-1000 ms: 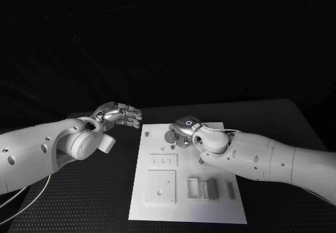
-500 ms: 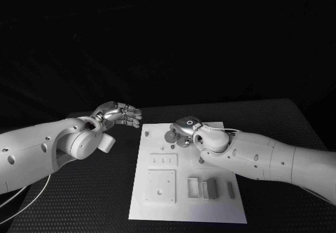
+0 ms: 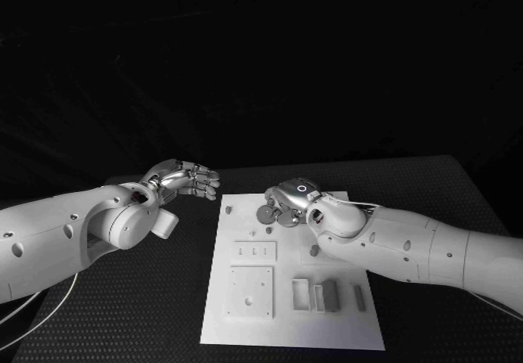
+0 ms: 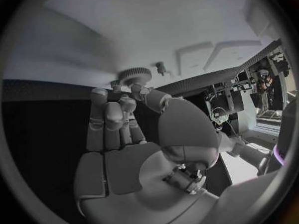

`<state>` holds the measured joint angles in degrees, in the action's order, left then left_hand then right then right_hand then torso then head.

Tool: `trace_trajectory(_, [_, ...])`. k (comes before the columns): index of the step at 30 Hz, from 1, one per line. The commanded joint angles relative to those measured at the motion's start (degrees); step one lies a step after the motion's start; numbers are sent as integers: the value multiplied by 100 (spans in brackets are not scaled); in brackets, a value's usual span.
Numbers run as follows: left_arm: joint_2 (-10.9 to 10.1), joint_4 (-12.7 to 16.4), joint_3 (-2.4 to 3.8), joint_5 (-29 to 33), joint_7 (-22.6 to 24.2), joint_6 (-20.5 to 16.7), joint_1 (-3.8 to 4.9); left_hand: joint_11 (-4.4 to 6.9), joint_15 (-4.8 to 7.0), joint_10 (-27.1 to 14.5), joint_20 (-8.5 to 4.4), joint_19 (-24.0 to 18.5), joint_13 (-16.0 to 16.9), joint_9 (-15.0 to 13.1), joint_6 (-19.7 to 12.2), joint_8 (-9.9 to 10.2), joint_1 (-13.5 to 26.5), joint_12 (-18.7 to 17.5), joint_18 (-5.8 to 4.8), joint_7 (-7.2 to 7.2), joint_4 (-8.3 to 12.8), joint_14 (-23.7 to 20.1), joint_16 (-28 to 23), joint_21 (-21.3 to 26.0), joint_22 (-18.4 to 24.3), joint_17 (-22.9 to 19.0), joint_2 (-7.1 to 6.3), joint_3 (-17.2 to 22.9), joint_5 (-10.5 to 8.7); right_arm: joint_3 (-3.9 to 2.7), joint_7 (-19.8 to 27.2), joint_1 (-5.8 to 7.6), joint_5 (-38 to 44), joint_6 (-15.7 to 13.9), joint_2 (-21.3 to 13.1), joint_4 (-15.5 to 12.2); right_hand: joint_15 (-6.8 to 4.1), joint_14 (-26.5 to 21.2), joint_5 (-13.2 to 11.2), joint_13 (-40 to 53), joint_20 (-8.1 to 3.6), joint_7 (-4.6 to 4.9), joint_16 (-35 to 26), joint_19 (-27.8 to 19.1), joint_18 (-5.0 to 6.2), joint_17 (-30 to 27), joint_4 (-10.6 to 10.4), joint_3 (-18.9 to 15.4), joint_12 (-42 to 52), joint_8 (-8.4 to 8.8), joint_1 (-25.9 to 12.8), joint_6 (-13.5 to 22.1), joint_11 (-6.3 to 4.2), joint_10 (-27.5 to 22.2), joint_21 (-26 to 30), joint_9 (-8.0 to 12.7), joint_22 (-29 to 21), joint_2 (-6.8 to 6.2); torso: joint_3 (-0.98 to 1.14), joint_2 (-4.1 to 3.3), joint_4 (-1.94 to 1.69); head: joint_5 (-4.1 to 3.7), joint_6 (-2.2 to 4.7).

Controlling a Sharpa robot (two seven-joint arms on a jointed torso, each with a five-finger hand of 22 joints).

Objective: Assemble the parts on the task board

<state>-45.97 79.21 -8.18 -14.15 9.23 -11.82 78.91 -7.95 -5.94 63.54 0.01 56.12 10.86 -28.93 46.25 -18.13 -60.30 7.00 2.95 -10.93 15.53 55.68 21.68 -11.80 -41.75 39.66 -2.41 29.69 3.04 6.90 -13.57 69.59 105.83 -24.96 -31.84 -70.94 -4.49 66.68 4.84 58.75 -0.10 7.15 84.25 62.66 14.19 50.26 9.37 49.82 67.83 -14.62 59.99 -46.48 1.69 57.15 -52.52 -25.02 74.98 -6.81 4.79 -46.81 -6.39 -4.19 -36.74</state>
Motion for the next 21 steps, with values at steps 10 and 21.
trace_trajectory(10, [-19,-2,3,-8,45,19,5,-8,6,37,13,-7,8,-1,-14,31,56,-29,46,-26,-22,31,-34,19,-10,14,-5,-10,-1,-199,494,132,-709,-889,-388,-380,18,73,-32,-25,-16,97,7,67,81,-21,-118,-9,49,-34,89,-56,6,-61,-30,-7,88,-273,11,-1,-7,-14,68])
trace_trajectory(21, [-60,-36,2,-8,109,-10,5,10,10,85,11,0,33,-6,-13,31,21,-15,49,-26,5,46,-46,21,-20,37,-25,-1,-1,-498,2213,213,-3255,-337,-1484,-837,149,-21,-61,-21,1,238,-26,-19,80,-21,192,-574,110,-175,318,-238,144,-179,3,-65,102,-473,34,14,83,-62,204])
